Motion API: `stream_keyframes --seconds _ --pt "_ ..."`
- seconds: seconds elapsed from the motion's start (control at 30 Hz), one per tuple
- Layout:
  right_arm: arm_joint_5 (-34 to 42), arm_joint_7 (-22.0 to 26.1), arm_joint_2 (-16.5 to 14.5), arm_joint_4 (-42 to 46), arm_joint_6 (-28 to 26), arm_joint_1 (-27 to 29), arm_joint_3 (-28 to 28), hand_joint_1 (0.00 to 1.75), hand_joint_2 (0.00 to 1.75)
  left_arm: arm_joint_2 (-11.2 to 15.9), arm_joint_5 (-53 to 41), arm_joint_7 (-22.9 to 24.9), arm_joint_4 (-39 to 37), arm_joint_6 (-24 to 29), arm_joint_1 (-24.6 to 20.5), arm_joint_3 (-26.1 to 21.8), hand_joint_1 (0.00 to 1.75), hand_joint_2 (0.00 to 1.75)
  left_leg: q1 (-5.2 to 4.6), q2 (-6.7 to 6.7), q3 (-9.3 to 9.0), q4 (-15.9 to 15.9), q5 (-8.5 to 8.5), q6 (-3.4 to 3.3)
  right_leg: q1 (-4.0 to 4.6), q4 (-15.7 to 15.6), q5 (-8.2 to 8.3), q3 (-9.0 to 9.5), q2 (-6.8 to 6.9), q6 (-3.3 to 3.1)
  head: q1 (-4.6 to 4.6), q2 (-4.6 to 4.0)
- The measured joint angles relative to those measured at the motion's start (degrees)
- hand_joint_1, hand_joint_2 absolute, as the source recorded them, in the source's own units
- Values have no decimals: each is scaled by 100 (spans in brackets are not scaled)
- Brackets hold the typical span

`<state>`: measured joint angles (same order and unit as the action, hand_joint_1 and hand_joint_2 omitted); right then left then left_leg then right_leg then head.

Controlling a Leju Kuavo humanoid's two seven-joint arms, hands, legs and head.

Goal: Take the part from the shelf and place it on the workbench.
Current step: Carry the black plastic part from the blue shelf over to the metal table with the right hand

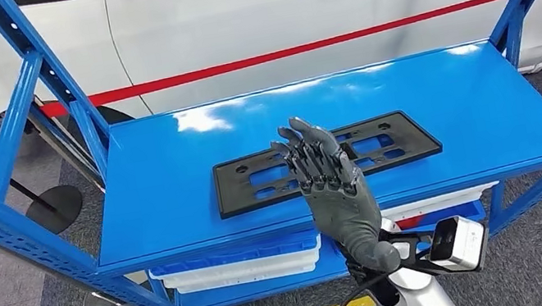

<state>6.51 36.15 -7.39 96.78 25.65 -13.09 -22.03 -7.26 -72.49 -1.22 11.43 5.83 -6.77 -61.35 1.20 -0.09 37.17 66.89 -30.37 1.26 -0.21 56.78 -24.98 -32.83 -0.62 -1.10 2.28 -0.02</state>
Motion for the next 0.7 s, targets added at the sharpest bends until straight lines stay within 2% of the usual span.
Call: stream_keyframes --seconds 0.03,0.07,0.1,0.13,0.17,0.23,0.27,0.3,0.4,0.47,0.5,0.53,0.57,0.6,0.63,0.67,0.7 --pt "5 -22 3 -12 5 5 0 0 0 -1 -12 0 0 -1 1 1 0 0 -1 -1 187 390 -179 -2 14 7 -4 -3 -19 -15 2 -1" --pt "11 -40 8 -25 9 14 0 0 0 -2 -18 0 0 -2 4 1 0 0 -2 0 335 694 -282 -2 28 18 -9 -9 -49 -24 0 -1" --pt "19 -51 15 -37 12 23 0 0 0 -3 -22 -1 0 -3 7 2 0 0 -2 -1 396 813 -277 -3 40 30 -14 -12 -86 -29 -1 -1" --pt "26 -54 21 -46 16 28 0 0 0 -3 -26 -3 0 -3 9 2 0 0 -2 -5 347 712 -162 -8 47 46 -20 -13 -132 -28 -1 -1" --pt "34 -54 27 -54 19 31 0 0 0 -3 -27 -8 0 -4 9 2 0 0 -1 -28 191 396 36 -19 51 67 -30 -12 -184 -20 -1 -1" --pt "54 -50 38 -67 24 31 0 0 0 4 -34 -25 0 -4 7 2 0 0 2 -205 -172 -354 341 -56 54 146 -65 -43 -285 16 -3 -1" --pt "63 -45 45 -72 25 36 0 0 0 7 -41 -33 0 -4 3 2 0 0 -1 -276 -284 -590 407 -75 48 186 -80 -71 -330 42 -4 -1" --pt "70 -40 54 -75 30 43 0 0 0 10 -48 -38 0 -7 0 3 0 0 -11 -323 -326 -682 405 -96 41 211 -88 -99 -370 71 -5 -1" --pt "83 -29 83 -75 50 68 0 0 0 7 -58 -42 0 -19 -10 8 0 0 -25 -222 -339 -713 420 -158 17 215 -80 -129 -465 149 -3 -1" --pt "89 -21 102 -74 62 71 0 0 0 1 -59 -43 1 -24 -19 13 0 0 5 -131 -367 -766 444 -210 26 360 -178 -191 -343 202 -24 -1" --pt "90 -17 110 -73 68 70 0 0 0 -3 -60 -45 2 -25 -25 16 0 0 20 -77 -380 -787 451 -233 25 581 -305 -296 -230 236 -42 -1" --pt "92 -14 117 -73 75 71 0 0 0 -2 -60 -46 2 -26 -28 19 0 0 17 -27 -386 -794 450 -247 17 904 -470 -458 -108 272 -60 -1" --pt "92 -14 124 -74 84 71 0 0 0 -2 -60 -48 2 -28 -28 21 0 0 16 30 -387 -794 445 -255 -3 1289 -637 -662 -30 303 -76 -1" --pt "92 -15 130 -74 89 75 0 0 0 -2 -60 -48 2 -30 -25 21 0 0 16 89 -388 -793 438 -255 -25 1608 -738 -840 9 329 -77 -1" --pt "95 -19 136 -74 94 77 0 0 0 -2 -60 -48 2 -31 -24 21 0 0 15 150 -393 -793 428 -252 -44 1760 -735 -938 32 345 -77 -1" --pt "97 -22 142 -74 97 76 0 0 0 -3 -59 -48 2 -32 -24 22 0 0 15 208 -405 -792 418 -245 -58 1695 -624 -924 52 351 -77 -1" --pt "99 -28 145 -73 99 73 0 0 0 -4 -58 -48 1 -32 -27 22 0 0 16 259 -424 -793 405 -235 -62 1401 -425 -785 88 343 -78 -1"
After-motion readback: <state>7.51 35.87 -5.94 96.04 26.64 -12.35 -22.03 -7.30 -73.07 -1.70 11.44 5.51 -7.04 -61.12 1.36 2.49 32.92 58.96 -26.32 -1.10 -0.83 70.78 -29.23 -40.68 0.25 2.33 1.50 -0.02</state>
